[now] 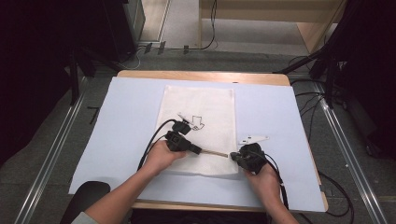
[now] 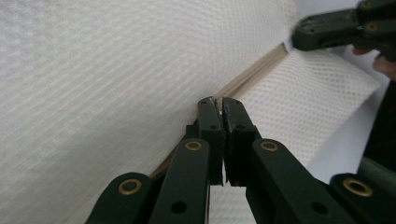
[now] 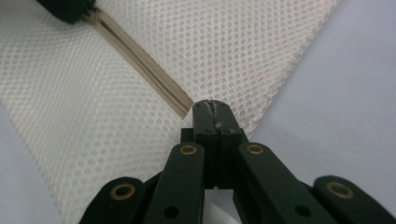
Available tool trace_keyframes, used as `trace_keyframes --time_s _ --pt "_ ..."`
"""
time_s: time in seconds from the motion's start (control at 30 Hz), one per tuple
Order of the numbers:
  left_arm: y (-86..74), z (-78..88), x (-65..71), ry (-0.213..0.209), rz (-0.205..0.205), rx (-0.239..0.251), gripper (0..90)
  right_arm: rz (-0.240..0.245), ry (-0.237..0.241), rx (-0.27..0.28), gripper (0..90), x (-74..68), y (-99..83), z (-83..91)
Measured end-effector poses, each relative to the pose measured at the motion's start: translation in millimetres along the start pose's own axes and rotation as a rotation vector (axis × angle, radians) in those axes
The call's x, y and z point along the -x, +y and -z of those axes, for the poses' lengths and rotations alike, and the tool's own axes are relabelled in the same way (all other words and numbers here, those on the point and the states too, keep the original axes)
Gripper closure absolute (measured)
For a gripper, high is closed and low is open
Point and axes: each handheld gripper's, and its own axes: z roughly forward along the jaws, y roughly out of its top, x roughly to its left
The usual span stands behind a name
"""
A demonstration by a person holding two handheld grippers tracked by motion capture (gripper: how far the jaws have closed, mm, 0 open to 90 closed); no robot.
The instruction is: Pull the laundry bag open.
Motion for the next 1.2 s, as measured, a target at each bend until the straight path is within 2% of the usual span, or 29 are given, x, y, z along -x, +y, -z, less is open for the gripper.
trace_keyframes --time_s 0.1,0.2,0.47,0.5,0.83,1.2 --pt "-3.5 8.8 -4.3 0.009 0.007 0.007 89.9 0.005 0.006 0.000 90.0 0.8 0.2 0.0" --pt "-6.6 13.1 -8.3 -0.006 0.017 0.014 89.9 0.008 0.003 0.000 90.0 0.4 0.6 -0.3" --pt "-8.0 13.5 -10.1 -0.012 0.020 0.012 89.8 0.009 0.008 -0.002 90.0 1.1 0.8 -0.3" --pt "-8.5 14.4 -11.3 -0.019 0.031 0.015 89.8 0.009 0.010 -0.001 90.0 1.3 0.7 -0.3" --pt "-10.1 14.7 -11.5 -0.027 0.021 0.008 89.8 0.013 0.014 -0.001 90.0 1.7 0.3 0.1" --pt "-12.6 14.7 -13.8 -0.030 0.031 -0.001 89.8 0.011 0.014 0.002 90.0 1.6 -0.1 0.0"
